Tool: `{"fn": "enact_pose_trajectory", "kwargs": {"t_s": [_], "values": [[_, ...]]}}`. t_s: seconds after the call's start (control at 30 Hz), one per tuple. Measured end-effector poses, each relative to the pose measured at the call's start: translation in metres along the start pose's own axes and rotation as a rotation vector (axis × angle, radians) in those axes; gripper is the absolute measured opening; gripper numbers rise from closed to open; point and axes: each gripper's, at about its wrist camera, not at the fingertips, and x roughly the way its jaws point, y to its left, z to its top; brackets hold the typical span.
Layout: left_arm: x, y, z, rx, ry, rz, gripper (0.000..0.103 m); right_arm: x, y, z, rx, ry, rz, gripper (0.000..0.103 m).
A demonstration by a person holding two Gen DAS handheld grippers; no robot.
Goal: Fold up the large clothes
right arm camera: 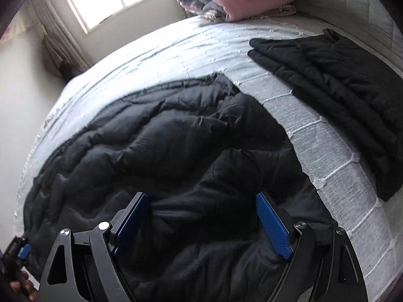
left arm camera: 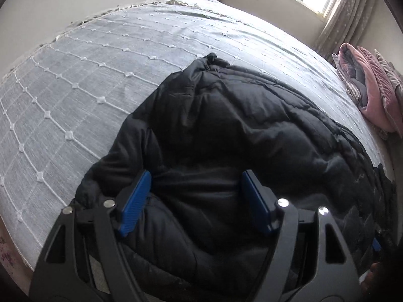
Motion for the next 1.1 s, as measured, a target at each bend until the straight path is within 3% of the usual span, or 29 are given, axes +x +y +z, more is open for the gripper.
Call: {"fn": "enact_pose_trajectory", "kwargs": {"t_s": [0.2, 0.37, 0.43, 0.5, 0.6, 0.73, 0.83, 0.93, 1.1], "values": [[-0.009, -0.011, -0.005, 0.009, -0.022, 0.023, 0.075, 0.018, 0.001, 0.004, 0.018, 0.058, 0.002, 0.093], [-0.041, -0.026, -0.009, 0.026, -0.103, -0.004, 0.075, -0.006, -0.003, 0.006, 0.045, -0.038, 0.046, 0.093], [-0.054, -0.052, -0.012, 0.113, -0.105, -0.058, 0.075, -0.017, -0.008, 0.007, 0.077, -0.071, 0.089, 0.093], [-0.069, -0.094, -0.02, 0.26, -0.108, -0.108, 0.075, -0.021, -0.011, 0.007, 0.105, -0.072, 0.115, 0.093], [-0.07, -0.146, -0.027, 0.431, -0.056, -0.169, 0.075, -0.024, -0.012, 0.011, 0.116, -0.064, 0.145, 0.093], [-0.045, -0.203, -0.029, 0.578, -0.002, -0.118, 0.075, -0.026, -0.012, 0.01, 0.114, -0.071, 0.142, 0.093], [-0.008, -0.225, -0.031, 0.63, 0.022, 0.01, 0.075, -0.021, -0.019, 0.016, 0.142, -0.067, 0.159, 0.093], [0.018, -0.225, -0.037, 0.608, 0.072, 0.009, 0.075, -0.02, -0.022, 0.015, 0.159, -0.062, 0.16, 0.093], [0.01, -0.224, -0.031, 0.589, 0.095, -0.006, 0.075, -0.007, -0.017, 0.015, 0.142, -0.003, 0.124, 0.093]]}}
